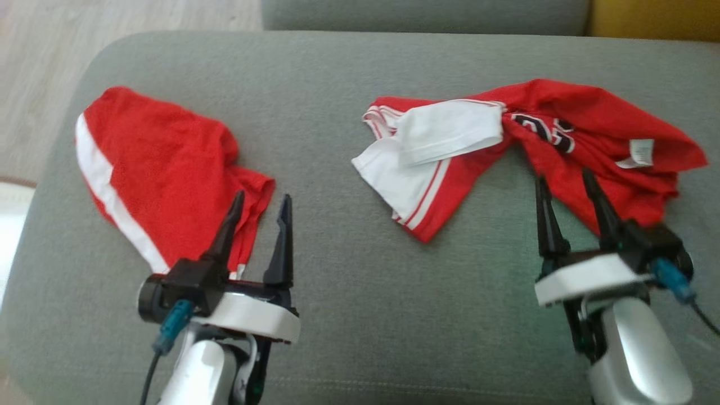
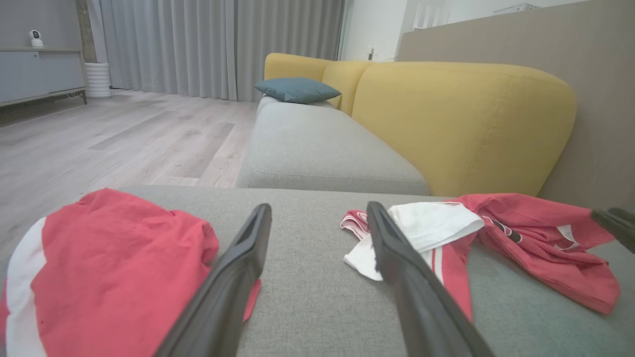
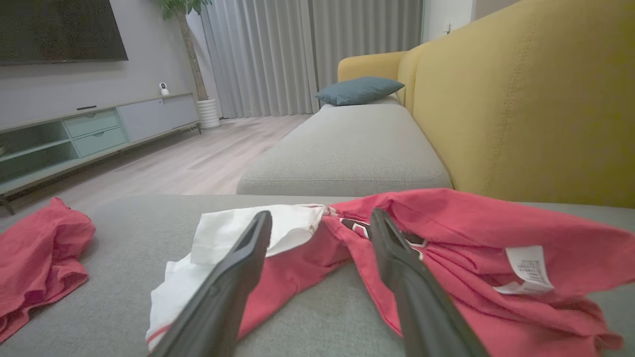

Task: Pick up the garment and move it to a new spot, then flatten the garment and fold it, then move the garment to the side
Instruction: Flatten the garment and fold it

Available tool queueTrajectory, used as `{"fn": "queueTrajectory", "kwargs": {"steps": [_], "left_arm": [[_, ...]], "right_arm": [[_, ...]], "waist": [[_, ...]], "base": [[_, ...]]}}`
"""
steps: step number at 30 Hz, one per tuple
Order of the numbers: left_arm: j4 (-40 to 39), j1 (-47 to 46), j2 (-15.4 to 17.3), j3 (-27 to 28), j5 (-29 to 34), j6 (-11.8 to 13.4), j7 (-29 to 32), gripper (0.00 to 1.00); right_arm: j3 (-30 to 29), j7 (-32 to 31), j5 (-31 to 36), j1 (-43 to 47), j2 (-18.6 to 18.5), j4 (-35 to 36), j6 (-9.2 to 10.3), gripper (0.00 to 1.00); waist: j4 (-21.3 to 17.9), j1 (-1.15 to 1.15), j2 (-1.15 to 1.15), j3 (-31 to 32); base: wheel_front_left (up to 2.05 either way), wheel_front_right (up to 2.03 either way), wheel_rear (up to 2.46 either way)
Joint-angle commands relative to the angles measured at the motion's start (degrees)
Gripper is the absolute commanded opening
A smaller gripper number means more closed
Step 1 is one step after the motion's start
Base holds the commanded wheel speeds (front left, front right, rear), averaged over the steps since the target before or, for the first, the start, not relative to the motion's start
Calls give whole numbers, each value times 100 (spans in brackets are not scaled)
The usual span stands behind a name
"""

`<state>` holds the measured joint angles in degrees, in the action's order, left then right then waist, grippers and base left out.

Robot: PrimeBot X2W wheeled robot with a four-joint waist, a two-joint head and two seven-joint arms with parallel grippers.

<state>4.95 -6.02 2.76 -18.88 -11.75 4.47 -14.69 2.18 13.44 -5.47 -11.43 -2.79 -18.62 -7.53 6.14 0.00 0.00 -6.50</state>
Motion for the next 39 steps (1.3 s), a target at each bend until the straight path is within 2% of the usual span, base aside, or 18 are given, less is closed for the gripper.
{"fn": "queueTrajectory", "kwargs": {"steps": [1, 15, 28, 29, 30, 31, 39], "left_arm": [[-180, -160, 11, 118, -34, 0, -30, 100], [-131, -215, 11, -109, -90, 88, -31, 100], [-171, -357, 11, -142, -122, 145, -31, 100], [-168, -371, 11, -158, -127, 149, -31, 100], [-161, -384, 11, -178, -132, 150, -31, 100], [-152, -396, 11, -198, -133, 152, -31, 100], [-60, -400, 11, -234, -121, 183, -31, 100]], "right_arm": [[162, -68, -35, -372, -10, 104, 4, 100], [-469, -652, -623, -1353, -10, -1220, 4, 100], [-629, -786, -781, -2047, -84, -2102, 4, 100], [-603, -774, -802, -2083, -91, -2144, 4, 85], [-567, -746, -839, -2119, -94, -2171, 4, 24], [-522, -705, -874, -2155, -100, -2184, 4, 0], [-63, -521, -1227, -2435, -240, -1840, 4, 0]], "waist": [[141, 0, 0, -82], [976, 0, 0, -395], [1168, 0, 0, -660], [1167, 0, 0, -675], [1165, 0, 0, -688], [1162, 0, 0, -695], [1073, 0, 0, -574]], "base": [[0, 0, 0], [0, 0, 0], [0, 0, 0], [0, 0, 0], [0, 0, 0], [0, 0, 0], [0, 0, 0]]}}
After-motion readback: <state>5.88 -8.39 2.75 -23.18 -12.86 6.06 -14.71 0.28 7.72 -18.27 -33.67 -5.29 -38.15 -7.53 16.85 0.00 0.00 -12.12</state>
